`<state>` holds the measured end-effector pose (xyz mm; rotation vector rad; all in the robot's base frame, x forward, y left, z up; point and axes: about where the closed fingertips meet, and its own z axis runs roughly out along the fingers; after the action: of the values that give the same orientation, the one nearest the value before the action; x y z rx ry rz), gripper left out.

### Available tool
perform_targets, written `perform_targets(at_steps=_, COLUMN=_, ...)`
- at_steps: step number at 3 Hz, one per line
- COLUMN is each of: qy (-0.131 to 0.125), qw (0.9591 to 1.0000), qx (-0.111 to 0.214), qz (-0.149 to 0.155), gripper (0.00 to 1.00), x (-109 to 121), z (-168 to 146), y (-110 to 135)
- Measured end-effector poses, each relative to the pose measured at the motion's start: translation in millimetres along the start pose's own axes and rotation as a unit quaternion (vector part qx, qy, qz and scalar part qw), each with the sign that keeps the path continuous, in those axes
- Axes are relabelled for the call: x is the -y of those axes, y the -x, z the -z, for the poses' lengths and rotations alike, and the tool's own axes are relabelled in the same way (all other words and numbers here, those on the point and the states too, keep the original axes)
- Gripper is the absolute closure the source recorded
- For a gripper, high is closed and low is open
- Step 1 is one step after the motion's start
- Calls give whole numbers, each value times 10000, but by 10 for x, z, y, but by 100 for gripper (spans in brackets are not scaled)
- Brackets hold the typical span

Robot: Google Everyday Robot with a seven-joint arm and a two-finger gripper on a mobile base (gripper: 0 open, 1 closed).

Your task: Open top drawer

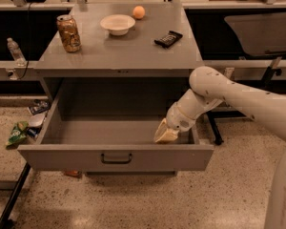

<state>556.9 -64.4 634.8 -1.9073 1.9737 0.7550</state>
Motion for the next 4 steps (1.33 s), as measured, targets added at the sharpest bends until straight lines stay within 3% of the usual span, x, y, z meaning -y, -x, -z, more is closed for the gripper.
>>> perform_targets(at_steps=1, qy=-541, qw=9979, qx=277, qz=238, gripper=100, x=-5, z=386, y=188)
perform_targets(at_steps=2, qy=-1195, qw=9903, qx=587, qz=389, gripper=100, x=-79, z=912, y=366)
perform_targets(at_steps=3, qy=-1996, qw=9733, qx=987, qz=551, gripper=100, x=-229, z=1499, y=652)
perform_targets(at_steps=4, qy=-2572, qw=9538, qx=1263, qz=903, gripper=100, x=-335, z=1957, y=957)
